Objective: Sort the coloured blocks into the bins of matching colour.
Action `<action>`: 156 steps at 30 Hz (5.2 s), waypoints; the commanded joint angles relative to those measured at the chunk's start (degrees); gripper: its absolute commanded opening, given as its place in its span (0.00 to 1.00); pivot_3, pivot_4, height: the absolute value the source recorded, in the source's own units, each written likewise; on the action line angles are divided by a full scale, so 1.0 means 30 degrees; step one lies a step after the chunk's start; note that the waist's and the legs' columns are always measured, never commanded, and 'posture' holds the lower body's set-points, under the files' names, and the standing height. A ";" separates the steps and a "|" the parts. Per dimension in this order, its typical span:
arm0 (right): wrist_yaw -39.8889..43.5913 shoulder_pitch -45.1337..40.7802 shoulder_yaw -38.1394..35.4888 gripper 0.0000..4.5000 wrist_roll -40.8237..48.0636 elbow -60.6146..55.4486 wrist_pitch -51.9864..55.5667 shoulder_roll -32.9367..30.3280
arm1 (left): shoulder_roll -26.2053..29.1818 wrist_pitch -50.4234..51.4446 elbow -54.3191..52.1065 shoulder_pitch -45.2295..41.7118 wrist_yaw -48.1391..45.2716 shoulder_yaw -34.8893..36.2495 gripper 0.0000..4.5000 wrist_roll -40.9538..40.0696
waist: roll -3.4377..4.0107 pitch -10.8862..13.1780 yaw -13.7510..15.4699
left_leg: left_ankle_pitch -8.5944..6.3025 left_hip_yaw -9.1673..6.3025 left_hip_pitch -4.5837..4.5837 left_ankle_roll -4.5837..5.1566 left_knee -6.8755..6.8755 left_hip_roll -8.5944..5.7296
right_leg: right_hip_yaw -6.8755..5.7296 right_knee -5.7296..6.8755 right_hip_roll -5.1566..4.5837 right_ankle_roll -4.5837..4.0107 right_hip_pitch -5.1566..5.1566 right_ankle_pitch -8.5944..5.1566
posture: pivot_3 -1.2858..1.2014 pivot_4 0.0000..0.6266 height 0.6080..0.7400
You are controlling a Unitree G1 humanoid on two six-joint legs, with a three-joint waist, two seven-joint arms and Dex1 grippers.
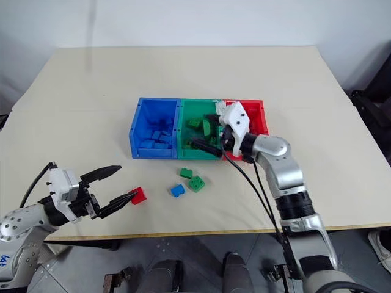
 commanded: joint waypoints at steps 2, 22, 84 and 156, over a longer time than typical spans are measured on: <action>0.1618 0.1771 0.0315 1.00 0.1481 -0.3235 0.2032 -0.1392 | 0.0110 -0.0208 -0.0029 -0.0194 -0.0161 -0.0012 1.00 -0.0111 | -0.0001 0.0000 -0.0027 | -0.0002 -0.0002 0.0000 0.0003 0.0000 0.0002 | -0.0002 -0.0007 -0.0001 0.0000 0.0003 0.0000 | 0.52 0.24 1.00; -0.2578 0.4430 0.3902 1.00 -0.3384 -0.1964 0.1222 0.1218 | 0.0563 0.0283 -0.0321 -0.0340 -0.1737 -0.0750 1.00 -0.0354 | -0.0003 -0.0001 -0.0064 | 0.0009 0.0026 0.0037 -0.0018 0.0004 0.0008 | 0.0010 0.0021 -0.0002 -0.0004 -0.0004 -0.0002 | 0.52 0.24 1.00; 0.6401 0.7528 -0.3188 0.99 0.1930 -0.1131 -0.3018 -0.5381 | 0.1584 0.1425 0.4009 -0.7213 -0.2171 -0.5962 1.00 0.3510 | -0.0001 0.0000 0.0005 | -0.0009 0.0211 0.0048 -0.0014 0.0061 0.0018 | -0.0049 0.0029 -0.0007 0.0014 0.0038 0.0011 | 0.52 0.24 1.00; 0.3562 0.8612 -0.4987 1.00 0.3526 -0.3859 -0.3686 -0.5153 | 0.1580 -0.3093 0.7752 -0.8037 -0.4802 -0.0966 0.99 0.2081 | -0.0008 0.0006 0.0281 | -0.0046 0.0189 -0.0006 0.0041 0.0276 0.0020 | -0.0022 0.0072 0.0007 0.0059 0.0056 0.0034 | 0.52 0.24 1.00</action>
